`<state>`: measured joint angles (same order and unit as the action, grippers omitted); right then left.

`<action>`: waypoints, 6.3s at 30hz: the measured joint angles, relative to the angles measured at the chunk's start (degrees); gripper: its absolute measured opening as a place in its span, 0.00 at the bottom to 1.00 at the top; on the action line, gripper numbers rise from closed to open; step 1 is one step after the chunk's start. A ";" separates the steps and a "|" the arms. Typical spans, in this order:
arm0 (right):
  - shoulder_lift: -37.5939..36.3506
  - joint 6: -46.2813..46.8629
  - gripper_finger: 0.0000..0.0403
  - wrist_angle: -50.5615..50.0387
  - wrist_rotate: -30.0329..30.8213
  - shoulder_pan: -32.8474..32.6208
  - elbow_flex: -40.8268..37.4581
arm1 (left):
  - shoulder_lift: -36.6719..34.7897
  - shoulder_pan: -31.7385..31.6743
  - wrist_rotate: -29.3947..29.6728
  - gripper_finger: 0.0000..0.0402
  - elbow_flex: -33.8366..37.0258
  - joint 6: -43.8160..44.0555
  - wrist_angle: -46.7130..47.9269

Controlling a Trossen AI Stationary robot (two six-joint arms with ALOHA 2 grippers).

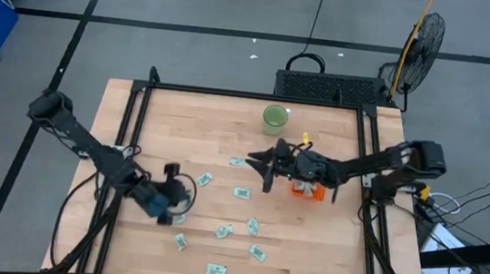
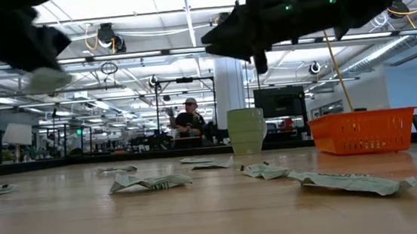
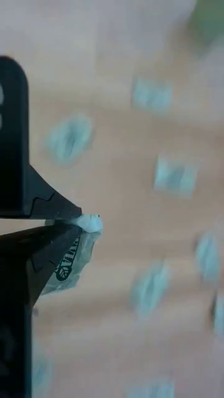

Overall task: Pick and place Stevia / Truvia into bins
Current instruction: Put the light green packet into the orange basket

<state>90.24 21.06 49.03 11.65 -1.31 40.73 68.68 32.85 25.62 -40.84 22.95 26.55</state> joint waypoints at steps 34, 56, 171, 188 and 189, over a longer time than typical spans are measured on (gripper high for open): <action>14.38 9.28 0.25 16.40 9.41 -2.76 1.75 | 21.51 -20.84 24.02 0.04 -0.09 -32.74 -58.20; 14.38 4.26 0.25 12.97 9.13 -0.52 4.33 | 22.12 -21.21 24.01 0.11 -0.09 -33.32 -61.97; -13.82 29.92 0.24 -91.06 12.46 -8.77 1.86 | -14.71 -21.96 12.56 0.12 -0.07 -21.17 -15.58; -9.54 8.64 0.26 -48.86 7.36 -11.12 8.93 | -14.69 -21.83 -6.59 0.12 -0.07 -10.16 1.71; -7.63 7.27 0.26 -44.79 6.67 -11.58 8.81 | -14.69 -21.83 -6.59 0.12 -0.07 -9.81 1.76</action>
<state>82.61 28.34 4.23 18.32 -12.90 49.54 54.00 11.03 19.03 -40.91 13.14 28.30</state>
